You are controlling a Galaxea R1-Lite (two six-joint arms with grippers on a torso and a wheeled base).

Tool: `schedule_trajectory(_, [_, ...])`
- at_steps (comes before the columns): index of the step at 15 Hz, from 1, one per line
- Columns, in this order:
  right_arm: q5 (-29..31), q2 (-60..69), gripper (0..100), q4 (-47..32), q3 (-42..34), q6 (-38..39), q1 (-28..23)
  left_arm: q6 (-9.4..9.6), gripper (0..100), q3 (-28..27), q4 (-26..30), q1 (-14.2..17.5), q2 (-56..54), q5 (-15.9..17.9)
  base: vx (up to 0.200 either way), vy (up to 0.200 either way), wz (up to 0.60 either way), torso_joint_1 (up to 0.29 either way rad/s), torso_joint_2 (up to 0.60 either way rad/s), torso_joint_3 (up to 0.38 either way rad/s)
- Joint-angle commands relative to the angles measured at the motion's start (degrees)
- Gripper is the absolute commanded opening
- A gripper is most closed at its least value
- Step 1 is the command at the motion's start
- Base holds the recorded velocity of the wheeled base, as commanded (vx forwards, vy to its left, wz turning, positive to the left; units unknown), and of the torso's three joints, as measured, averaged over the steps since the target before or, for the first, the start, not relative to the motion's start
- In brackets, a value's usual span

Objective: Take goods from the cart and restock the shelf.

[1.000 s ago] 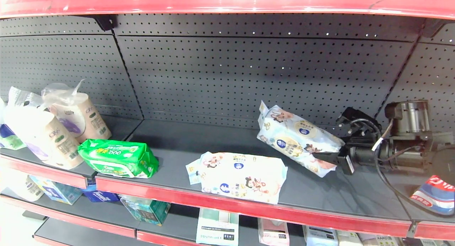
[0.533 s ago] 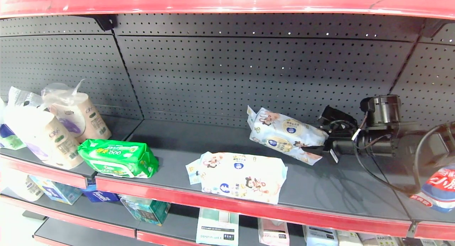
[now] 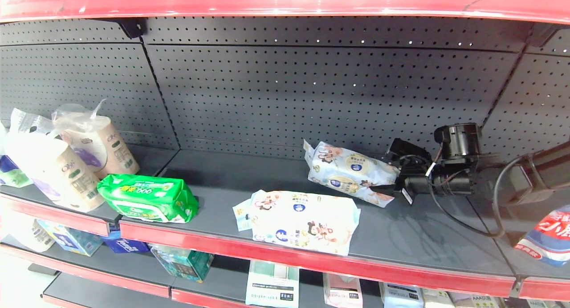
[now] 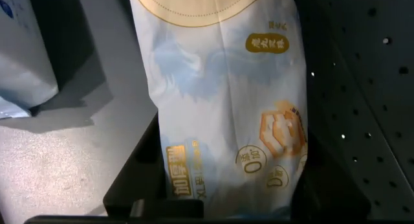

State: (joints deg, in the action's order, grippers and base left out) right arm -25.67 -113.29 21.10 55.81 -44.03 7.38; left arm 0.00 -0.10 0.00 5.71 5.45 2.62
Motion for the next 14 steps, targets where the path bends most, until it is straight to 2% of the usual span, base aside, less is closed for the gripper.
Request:
schedule_trajectory(1, [-0.25, -0.27, 0, -0.01, 0.09, -0.18, 0.10, 0.00, 100, 0.01, 0.00, 0.01, 0.09, 0.02, 0.000, 0.000, 0.00, 0.000, 0.00, 0.000])
schedule_trajectory(3, [-2.89, -0.71, 0, -0.01, 0.09, -0.97, 0.01, 0.00, 100, 0.01, 0.00, 0.01, 0.09, 0.02, 0.000, 0.000, 0.00, 0.000, 0.00, 0.000])
schedule_trajectory(14, [-4.12, -5.10, 0, -0.27, 3.87, -1.58, -0.26, 0.00, 100, 0.01, 0.00, 0.01, 0.09, 0.02, 0.000, 0.000, 0.00, 0.000, 0.00, 0.000])
